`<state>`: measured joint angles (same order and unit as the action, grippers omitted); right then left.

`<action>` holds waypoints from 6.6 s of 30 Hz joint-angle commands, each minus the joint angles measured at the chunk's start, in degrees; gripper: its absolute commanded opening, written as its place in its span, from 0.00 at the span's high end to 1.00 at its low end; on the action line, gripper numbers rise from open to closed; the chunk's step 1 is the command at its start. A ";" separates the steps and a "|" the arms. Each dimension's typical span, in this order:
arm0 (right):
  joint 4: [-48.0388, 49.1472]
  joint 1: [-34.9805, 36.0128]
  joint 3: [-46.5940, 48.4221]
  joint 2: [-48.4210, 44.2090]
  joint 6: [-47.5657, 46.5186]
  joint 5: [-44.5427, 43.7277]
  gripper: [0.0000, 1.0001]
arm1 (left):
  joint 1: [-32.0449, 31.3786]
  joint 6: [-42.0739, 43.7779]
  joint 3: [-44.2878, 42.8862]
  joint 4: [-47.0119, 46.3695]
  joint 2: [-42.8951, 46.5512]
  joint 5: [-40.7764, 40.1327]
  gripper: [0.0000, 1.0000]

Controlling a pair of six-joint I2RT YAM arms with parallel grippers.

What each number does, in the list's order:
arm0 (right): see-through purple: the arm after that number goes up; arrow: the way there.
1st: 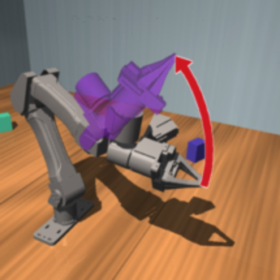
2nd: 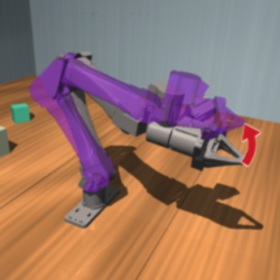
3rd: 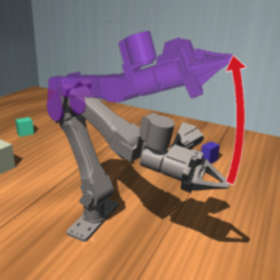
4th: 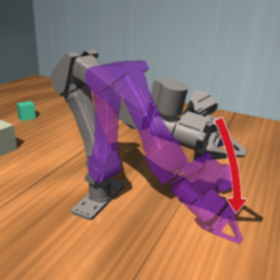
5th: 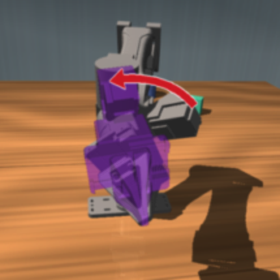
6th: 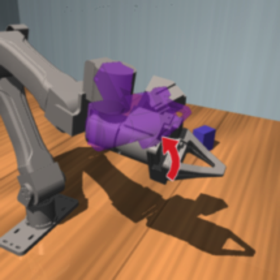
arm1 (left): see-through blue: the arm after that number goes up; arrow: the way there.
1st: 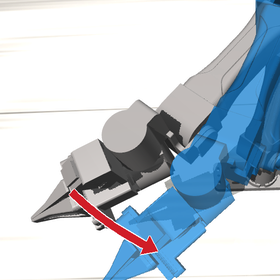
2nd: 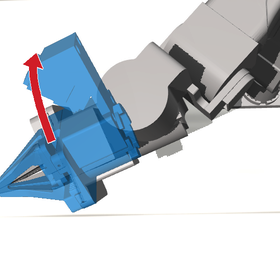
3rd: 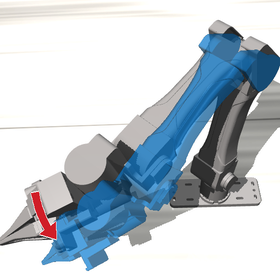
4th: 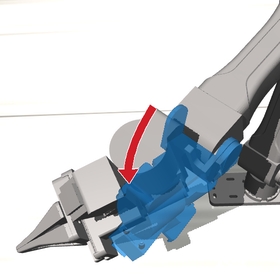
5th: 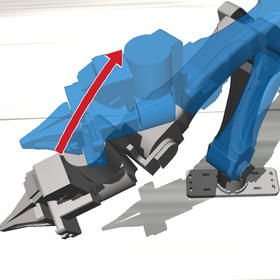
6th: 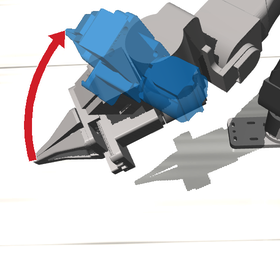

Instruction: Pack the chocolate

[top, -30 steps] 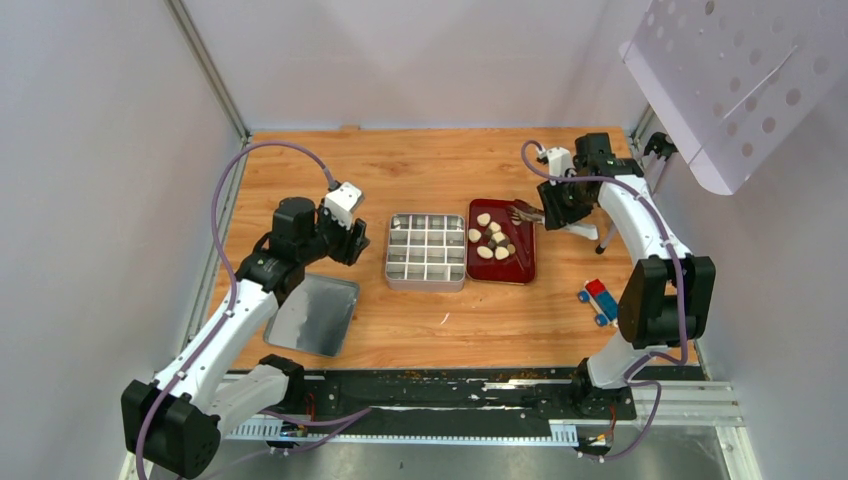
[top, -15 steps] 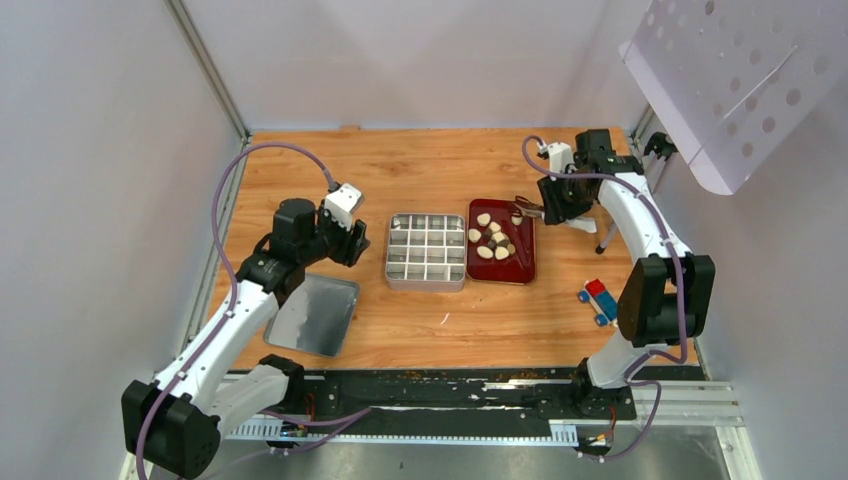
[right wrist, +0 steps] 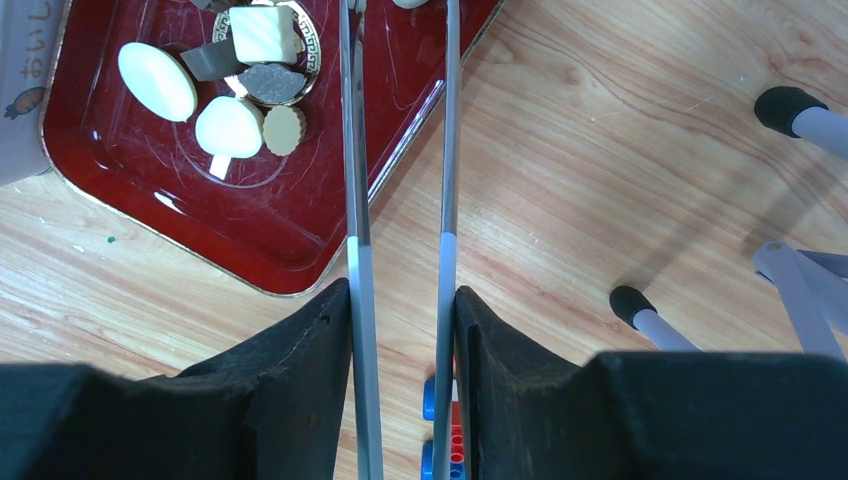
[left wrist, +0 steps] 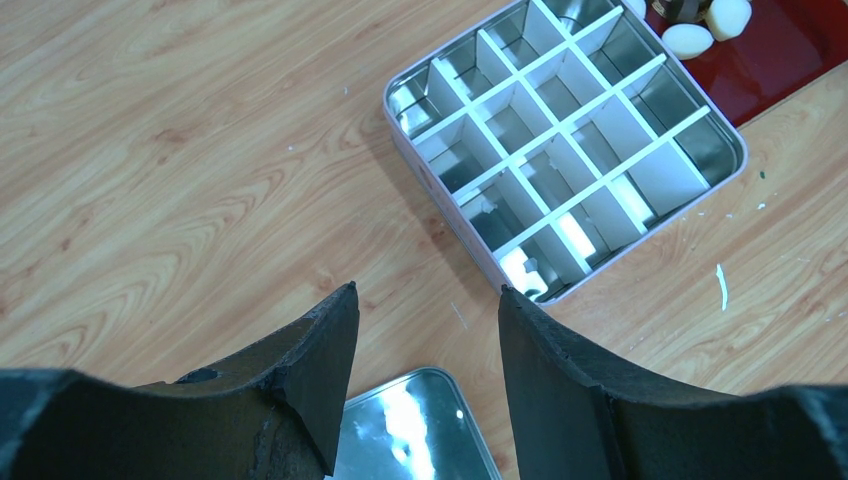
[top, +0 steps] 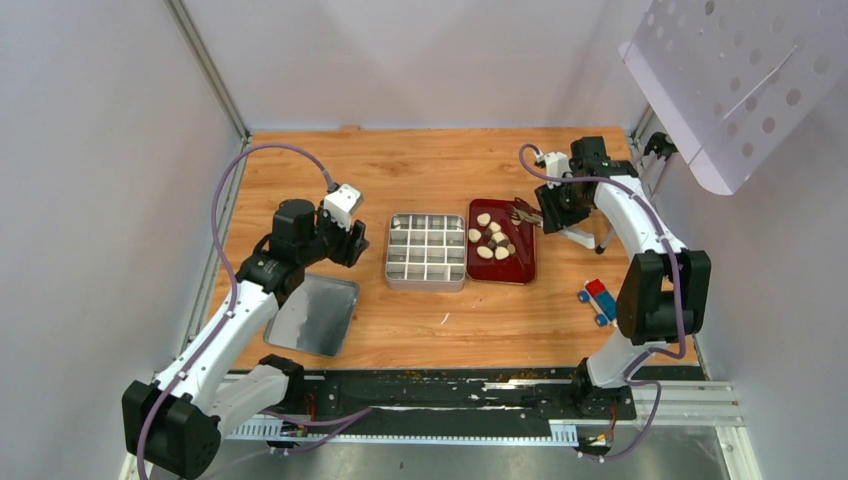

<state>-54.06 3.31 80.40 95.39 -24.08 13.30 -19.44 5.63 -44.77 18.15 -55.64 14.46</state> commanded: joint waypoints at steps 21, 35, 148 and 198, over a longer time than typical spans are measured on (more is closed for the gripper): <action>0.31 2.05 -1.13 -1.07 0.54 -3.67 0.69 | 0.81 -1.07 0.74 -2.07 1.65 0.07 0.38; -3.31 5.05 3.65 -9.79 -2.24 7.29 0.80 | 1.47 -0.88 0.96 -2.16 0.96 -0.29 0.38; 0.01 6.71 6.17 0.45 0.70 6.34 0.58 | 8.37 -3.03 5.84 -2.22 4.08 0.95 0.37; 0.20 8.11 8.19 -3.92 -1.79 -2.06 0.87 | 9.42 -4.72 7.60 -3.73 4.69 2.17 0.36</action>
<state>-54.00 11.44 83.81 96.75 -25.80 9.15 -10.44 1.58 -37.12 16.82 -51.44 15.99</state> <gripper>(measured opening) 0.334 0.633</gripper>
